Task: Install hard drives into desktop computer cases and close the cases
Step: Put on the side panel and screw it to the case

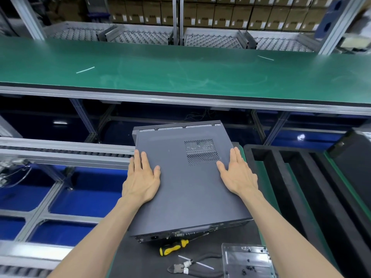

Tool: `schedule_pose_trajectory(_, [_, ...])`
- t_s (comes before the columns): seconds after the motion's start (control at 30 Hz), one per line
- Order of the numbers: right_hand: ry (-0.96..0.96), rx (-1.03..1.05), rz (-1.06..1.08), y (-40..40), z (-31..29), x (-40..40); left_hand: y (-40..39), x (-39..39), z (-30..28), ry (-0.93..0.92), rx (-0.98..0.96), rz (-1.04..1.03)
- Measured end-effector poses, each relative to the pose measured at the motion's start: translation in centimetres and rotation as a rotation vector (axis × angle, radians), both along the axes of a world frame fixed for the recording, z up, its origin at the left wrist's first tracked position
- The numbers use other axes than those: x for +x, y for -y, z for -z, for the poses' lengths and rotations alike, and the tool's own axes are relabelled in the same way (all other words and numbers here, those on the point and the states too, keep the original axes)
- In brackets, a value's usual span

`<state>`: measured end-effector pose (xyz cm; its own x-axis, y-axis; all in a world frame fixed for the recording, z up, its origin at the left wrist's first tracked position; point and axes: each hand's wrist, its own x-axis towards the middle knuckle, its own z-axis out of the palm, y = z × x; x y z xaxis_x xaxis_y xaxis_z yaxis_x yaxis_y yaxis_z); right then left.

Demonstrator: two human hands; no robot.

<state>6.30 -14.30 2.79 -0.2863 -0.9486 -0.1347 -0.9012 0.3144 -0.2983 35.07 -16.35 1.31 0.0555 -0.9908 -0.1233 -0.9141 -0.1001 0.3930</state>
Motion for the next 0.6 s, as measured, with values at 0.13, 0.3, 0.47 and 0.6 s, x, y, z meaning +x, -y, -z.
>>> schedule_pose_trajectory(0.13, [-0.054,-0.005,-0.013,-0.2,0.4,0.2,0.1,0.1,0.2,0.048,-0.002,-0.001])
schedule_pose_trajectory(0.3, [-0.083,0.009,-0.02,0.9,0.4,0.3,1.0,0.0,0.6,0.068,-0.012,0.006])
schedule_pose_trajectory(0.47, [-0.119,-0.025,-0.054,1.2,0.8,0.3,1.3,-0.1,0.9,0.085,-0.021,0.017])
schedule_pose_trajectory(0.6, [-0.192,-0.065,-0.228,0.7,1.1,1.0,1.2,-0.2,0.7,0.095,-0.025,0.022])
